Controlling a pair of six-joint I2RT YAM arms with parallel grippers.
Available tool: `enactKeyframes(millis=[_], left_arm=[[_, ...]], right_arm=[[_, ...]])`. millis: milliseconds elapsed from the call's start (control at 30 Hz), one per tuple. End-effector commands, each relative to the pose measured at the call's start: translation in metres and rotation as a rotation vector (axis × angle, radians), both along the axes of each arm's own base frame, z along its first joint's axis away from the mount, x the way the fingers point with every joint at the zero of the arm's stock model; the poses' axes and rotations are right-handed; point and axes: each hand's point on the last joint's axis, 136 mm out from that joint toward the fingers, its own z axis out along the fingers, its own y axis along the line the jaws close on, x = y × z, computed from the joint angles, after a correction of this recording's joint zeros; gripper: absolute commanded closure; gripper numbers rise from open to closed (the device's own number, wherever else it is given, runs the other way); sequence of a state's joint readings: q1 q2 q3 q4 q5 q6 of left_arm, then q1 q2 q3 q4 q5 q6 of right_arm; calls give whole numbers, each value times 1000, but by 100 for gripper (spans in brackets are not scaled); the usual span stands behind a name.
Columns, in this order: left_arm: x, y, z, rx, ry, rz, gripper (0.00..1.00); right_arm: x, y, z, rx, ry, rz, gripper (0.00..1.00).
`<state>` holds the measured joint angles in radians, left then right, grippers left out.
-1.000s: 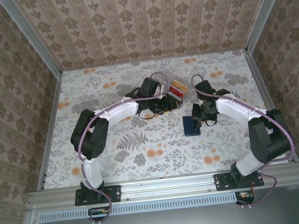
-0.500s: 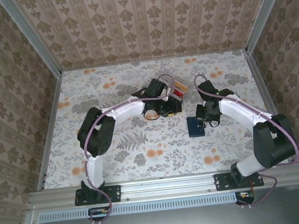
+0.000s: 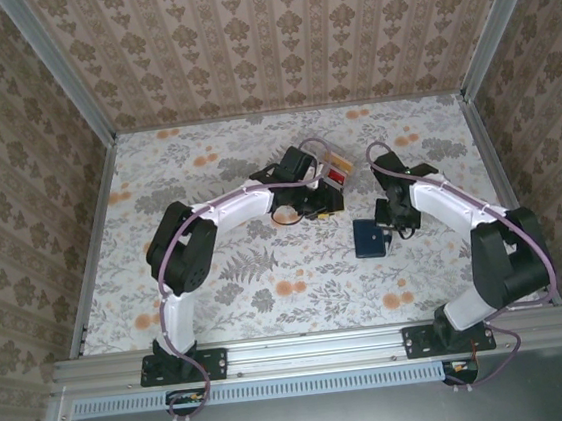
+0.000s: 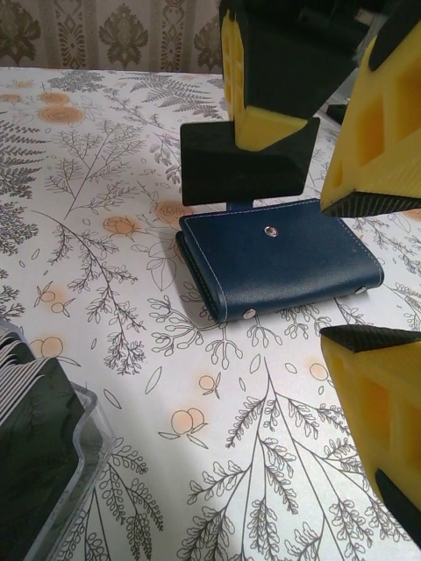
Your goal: Put the credit cards into the card holder
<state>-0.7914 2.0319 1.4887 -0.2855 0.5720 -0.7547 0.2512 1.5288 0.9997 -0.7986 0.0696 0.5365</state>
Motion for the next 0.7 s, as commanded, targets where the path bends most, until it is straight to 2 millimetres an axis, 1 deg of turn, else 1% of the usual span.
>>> enactKeyframes(millis=[0, 33, 133, 200, 233, 333, 367, 467, 500, 600, 667], left_arm=[[0, -4, -1, 4, -12, -24, 60], [1, -2, -1, 9, -14, -15, 60], [4, 8, -5, 42, -21, 18, 60], [6, 18, -9, 67, -18, 50, 57], [7, 26, -13, 83, -12, 68, 54], [8, 44, -20, 120, -9, 105, 50], [7, 50, -22, 138, -6, 112, 49], [2, 60, -29, 173, -3, 111, 47], [-1, 61, -31, 180, 0, 108, 48], [-6, 57, -30, 156, -3, 89, 55], [-10, 49, -26, 121, -9, 64, 65]], right_arm=[[4, 14, -13, 77, 11, 43, 100], [5, 17, -16, 85, 19, 50, 100], [7, 37, -18, 161, -2, 106, 100], [8, 55, -16, 233, -22, 138, 100], [9, 61, -14, 253, -33, 146, 100], [10, 88, -9, 336, -64, 185, 100], [14, 97, -6, 355, -90, 197, 100], [18, 119, -1, 401, -118, 233, 100], [18, 121, -1, 403, -119, 231, 100], [19, 112, -8, 353, -108, 187, 100], [17, 105, -11, 313, -96, 180, 100]])
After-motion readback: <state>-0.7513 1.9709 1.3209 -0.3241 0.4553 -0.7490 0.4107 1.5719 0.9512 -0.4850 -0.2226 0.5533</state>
